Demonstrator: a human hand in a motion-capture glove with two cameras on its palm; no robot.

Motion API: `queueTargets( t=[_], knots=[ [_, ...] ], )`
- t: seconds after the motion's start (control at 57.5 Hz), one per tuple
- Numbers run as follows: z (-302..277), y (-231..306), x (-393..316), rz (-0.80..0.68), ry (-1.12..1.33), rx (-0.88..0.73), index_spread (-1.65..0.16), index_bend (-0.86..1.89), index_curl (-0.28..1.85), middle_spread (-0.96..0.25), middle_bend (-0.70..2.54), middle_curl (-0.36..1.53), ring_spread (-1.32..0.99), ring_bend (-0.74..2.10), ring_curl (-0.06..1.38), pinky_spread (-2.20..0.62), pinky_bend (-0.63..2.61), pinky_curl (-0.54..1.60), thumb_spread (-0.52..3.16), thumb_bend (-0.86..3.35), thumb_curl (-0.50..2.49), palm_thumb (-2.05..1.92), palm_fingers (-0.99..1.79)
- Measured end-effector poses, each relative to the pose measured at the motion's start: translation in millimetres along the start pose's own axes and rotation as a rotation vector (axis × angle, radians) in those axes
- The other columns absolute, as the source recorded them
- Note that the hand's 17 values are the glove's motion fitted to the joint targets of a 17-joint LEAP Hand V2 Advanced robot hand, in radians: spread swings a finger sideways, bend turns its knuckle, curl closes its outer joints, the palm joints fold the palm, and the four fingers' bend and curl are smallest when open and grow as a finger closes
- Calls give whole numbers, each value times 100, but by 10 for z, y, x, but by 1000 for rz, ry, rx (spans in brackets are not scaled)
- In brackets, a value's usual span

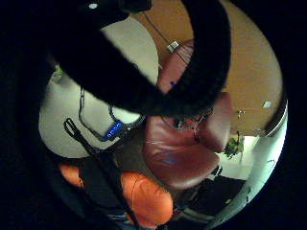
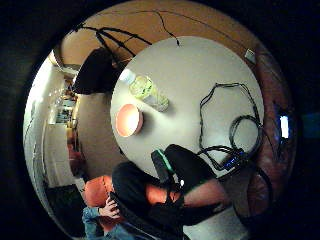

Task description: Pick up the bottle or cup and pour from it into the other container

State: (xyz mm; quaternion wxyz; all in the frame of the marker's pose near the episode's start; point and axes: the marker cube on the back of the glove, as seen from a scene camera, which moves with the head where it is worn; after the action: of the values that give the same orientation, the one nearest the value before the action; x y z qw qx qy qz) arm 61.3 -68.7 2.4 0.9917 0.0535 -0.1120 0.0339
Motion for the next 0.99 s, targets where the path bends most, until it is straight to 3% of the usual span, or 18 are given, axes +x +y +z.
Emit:
queueTargets(
  t=[0.487,0.574,0.679,0.992],
  knots=[
    [124,58,-791,-112,-45,52,-38,13,19,-6,18,28,0,46,29,29,73,35,96,-3,30,37,-1],
    [126,-46,-932,-224,-61,183,-38,12,19,-5,18,28,0,46,29,29,73,35,95,-3,30,36,-2],
    [131,83,-1066,-120,-63,68,-37,12,19,-5,18,28,0,46,29,29,73,35,95,-3,30,35,-2],
    [228,27,-1368,-146,-65,63,-35,12,18,-3,19,30,2,46,29,29,73,35,89,-4,29,27,-1]
  ],
)
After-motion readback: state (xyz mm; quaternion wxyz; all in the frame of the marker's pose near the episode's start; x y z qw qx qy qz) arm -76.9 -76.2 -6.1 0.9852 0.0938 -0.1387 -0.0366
